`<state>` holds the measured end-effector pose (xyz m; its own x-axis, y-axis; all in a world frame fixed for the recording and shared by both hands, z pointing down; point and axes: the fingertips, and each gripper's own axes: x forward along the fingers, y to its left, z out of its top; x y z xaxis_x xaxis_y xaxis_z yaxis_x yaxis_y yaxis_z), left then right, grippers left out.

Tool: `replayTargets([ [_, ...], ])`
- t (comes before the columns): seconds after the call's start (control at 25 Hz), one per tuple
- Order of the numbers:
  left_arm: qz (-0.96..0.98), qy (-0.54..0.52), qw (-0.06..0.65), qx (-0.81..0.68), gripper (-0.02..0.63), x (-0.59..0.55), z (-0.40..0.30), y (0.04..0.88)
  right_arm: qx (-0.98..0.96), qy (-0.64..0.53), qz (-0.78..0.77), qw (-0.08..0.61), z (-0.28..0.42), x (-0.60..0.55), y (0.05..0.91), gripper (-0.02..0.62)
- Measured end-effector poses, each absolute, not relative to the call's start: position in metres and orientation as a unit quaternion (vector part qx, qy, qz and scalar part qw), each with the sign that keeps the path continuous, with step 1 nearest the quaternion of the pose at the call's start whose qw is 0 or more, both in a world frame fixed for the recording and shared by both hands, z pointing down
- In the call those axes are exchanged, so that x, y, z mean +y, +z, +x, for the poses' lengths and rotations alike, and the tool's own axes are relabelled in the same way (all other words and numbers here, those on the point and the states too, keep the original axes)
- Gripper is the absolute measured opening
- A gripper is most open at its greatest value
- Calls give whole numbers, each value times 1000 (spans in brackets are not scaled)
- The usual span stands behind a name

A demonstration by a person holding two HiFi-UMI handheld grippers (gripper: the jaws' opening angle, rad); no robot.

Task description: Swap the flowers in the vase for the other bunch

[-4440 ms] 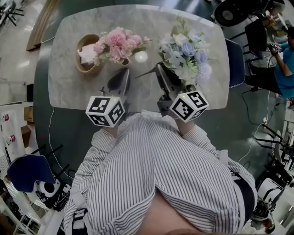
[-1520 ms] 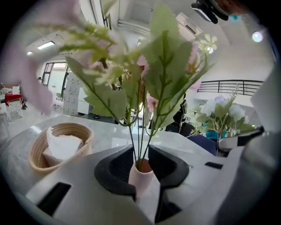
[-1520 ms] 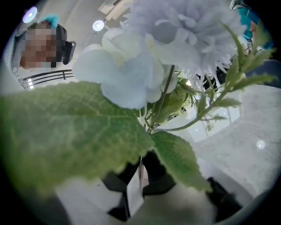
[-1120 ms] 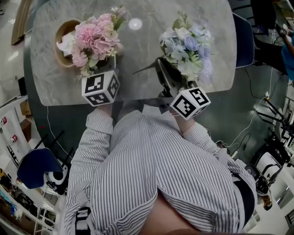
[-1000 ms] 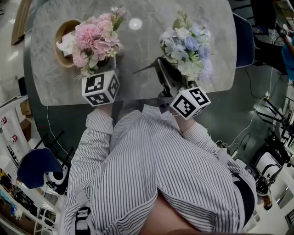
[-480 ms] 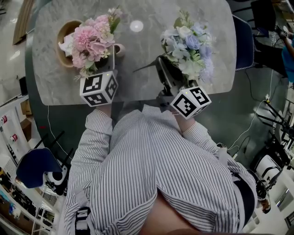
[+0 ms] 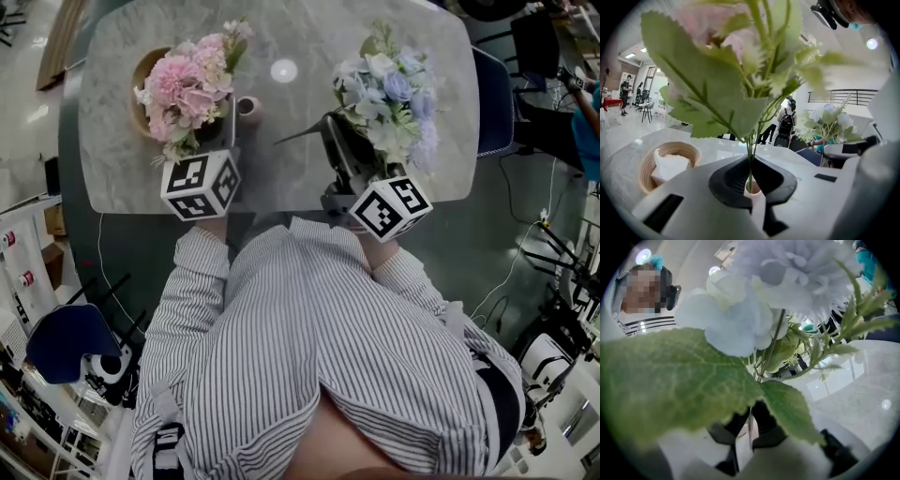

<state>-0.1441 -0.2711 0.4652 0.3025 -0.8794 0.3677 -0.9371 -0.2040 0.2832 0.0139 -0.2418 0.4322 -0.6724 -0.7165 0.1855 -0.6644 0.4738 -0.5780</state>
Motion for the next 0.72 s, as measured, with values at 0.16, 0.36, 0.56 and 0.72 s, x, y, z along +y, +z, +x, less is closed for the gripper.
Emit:
replayTargets([
  [0.16,773,50,240,-584,26,-258,-145,462,862,-307,-400,44,12,-237,422,28],
  [0.36,773,34,233,-589,26,-254,-156,447,871,-286,-397,53,3,-242,406,28],
  [0.56,776,11,210,-595,26,-242,-157,418,879,-266,-391,62,4,-237,388,28],
  [0.72,770,7,213,-602,26,-229,-164,416,885,-252,-386,65,-1,-232,378,28],
])
